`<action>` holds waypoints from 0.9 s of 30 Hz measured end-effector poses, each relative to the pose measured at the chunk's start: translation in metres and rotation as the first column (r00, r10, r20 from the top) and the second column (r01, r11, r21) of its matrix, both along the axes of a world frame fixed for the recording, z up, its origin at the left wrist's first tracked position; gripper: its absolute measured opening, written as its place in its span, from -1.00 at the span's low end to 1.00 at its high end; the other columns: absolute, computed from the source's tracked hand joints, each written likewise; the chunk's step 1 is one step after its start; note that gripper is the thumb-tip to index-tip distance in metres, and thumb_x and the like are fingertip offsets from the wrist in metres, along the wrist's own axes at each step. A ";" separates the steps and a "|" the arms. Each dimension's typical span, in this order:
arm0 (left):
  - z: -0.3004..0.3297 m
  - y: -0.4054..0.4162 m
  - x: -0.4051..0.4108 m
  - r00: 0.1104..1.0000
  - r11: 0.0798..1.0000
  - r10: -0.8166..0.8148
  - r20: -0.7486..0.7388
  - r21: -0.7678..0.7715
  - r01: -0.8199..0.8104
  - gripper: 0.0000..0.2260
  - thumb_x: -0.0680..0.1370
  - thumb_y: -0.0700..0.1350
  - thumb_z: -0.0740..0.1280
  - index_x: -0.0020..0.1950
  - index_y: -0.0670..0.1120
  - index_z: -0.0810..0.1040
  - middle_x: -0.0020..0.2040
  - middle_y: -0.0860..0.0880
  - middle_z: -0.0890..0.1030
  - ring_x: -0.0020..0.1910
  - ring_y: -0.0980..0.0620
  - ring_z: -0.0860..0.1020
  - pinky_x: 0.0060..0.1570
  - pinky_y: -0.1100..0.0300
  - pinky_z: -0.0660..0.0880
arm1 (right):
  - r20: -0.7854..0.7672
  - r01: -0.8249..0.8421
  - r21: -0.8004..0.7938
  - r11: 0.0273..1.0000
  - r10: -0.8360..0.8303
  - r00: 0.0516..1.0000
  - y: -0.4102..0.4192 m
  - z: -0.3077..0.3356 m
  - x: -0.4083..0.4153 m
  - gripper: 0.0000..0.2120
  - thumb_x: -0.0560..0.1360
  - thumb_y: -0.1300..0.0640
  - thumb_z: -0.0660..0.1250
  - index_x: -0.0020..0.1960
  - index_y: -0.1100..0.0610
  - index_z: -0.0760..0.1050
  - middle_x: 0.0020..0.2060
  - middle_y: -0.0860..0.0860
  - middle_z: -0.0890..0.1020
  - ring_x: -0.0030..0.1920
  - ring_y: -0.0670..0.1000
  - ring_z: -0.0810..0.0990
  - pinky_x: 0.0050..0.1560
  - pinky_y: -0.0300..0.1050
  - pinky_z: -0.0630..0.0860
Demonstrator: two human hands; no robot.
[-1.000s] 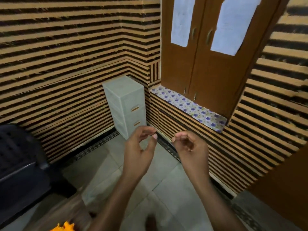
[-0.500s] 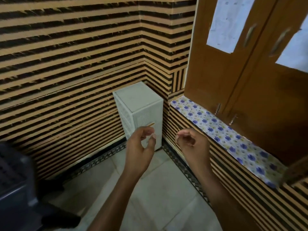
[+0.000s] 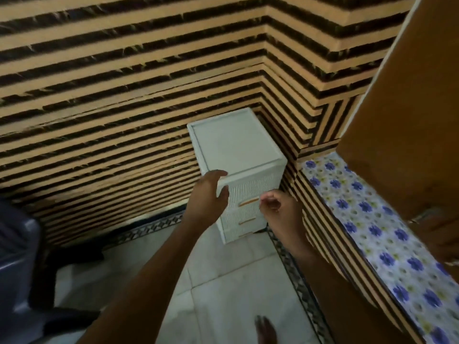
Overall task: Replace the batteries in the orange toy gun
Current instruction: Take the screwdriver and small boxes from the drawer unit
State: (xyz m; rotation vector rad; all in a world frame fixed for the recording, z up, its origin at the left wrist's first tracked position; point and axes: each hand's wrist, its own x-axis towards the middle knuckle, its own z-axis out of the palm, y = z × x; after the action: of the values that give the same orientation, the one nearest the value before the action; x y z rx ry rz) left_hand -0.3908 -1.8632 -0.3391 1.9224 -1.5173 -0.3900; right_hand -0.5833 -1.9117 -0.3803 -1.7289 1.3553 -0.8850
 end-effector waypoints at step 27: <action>-0.223 -0.124 0.083 0.952 0.988 -0.098 0.291 -0.085 0.128 -0.63 0.71 -0.05 0.22 0.52 -0.07 0.46 0.57 -0.11 0.38 0.59 -0.10 0.27 0.50 -0.14 0.31 | -0.761 -0.490 0.053 0.870 0.353 0.544 -0.162 -0.314 0.070 -0.64 0.32 0.37 0.49 0.11 0.26 0.60 0.01 0.20 0.66 0.09 0.24 0.64 -0.13 0.11 0.64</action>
State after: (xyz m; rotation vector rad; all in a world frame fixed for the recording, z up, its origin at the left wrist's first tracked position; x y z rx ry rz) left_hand -0.3076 -1.9876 -0.5616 1.8764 -1.8025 -0.0798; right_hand -0.5133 -2.0735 -0.6940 -2.5830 1.2353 0.0664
